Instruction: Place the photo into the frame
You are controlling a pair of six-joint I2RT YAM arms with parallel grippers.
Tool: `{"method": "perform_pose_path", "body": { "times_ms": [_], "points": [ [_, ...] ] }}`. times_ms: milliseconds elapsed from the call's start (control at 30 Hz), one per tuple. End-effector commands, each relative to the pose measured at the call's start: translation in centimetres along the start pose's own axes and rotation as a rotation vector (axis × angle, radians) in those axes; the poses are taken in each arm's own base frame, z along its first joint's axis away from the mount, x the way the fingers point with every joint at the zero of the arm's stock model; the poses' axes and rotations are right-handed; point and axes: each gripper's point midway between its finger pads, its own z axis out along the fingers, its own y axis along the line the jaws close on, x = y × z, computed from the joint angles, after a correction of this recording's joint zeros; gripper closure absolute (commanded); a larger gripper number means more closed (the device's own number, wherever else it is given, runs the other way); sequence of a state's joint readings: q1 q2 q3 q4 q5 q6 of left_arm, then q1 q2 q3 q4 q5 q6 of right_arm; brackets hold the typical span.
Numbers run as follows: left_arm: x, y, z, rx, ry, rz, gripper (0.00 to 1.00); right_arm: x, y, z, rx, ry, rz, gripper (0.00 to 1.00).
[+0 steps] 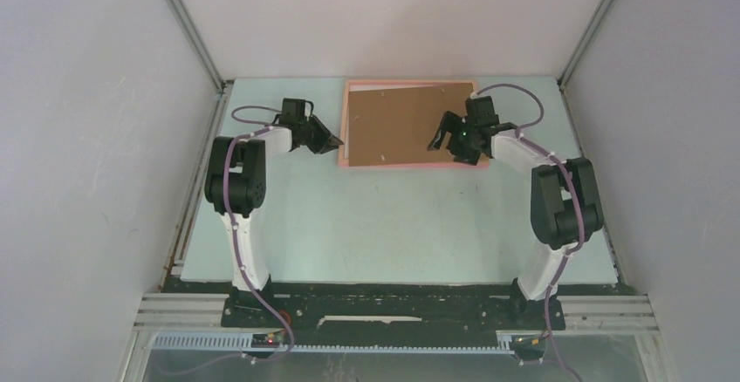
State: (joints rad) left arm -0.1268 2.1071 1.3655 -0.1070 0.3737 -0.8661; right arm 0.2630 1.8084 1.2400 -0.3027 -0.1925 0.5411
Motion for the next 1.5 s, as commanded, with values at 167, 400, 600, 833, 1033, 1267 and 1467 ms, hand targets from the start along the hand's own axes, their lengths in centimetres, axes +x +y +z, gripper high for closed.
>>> {"method": "perform_pose_path", "body": {
  "times_ms": [167,400,600,833,1033,1267,1467],
  "points": [
    [-0.4,1.5,0.4,-0.067,-0.016,0.0,0.8,4.7,7.3,2.0,-0.173,0.057,-0.05,0.06],
    [-0.3,1.4,0.4,-0.06,-0.011,0.002,0.8,7.1,11.1,5.6,-0.241,0.069,-0.008,0.08],
    [-0.3,1.4,0.4,-0.058,-0.01,0.002,0.8,5.9,13.0,7.0,-0.264,0.023,-0.009,0.08],
    [-0.5,1.7,0.4,-0.062,-0.008,-0.013,0.8,3.1,15.5,7.7,-0.287,-0.011,-0.004,0.1],
    [-0.5,1.7,0.5,-0.059,-0.008,-0.012,0.81,1.2,16.4,6.9,-0.312,-0.048,0.007,0.11],
    [-0.5,1.6,0.5,-0.053,-0.002,-0.009,0.81,1.2,13.6,7.1,-0.256,-0.036,0.009,0.11],
    [-0.4,1.6,0.4,-0.053,-0.001,-0.009,0.82,0.6,11.1,6.1,-0.173,-0.083,-0.002,0.11]
  ]
}}
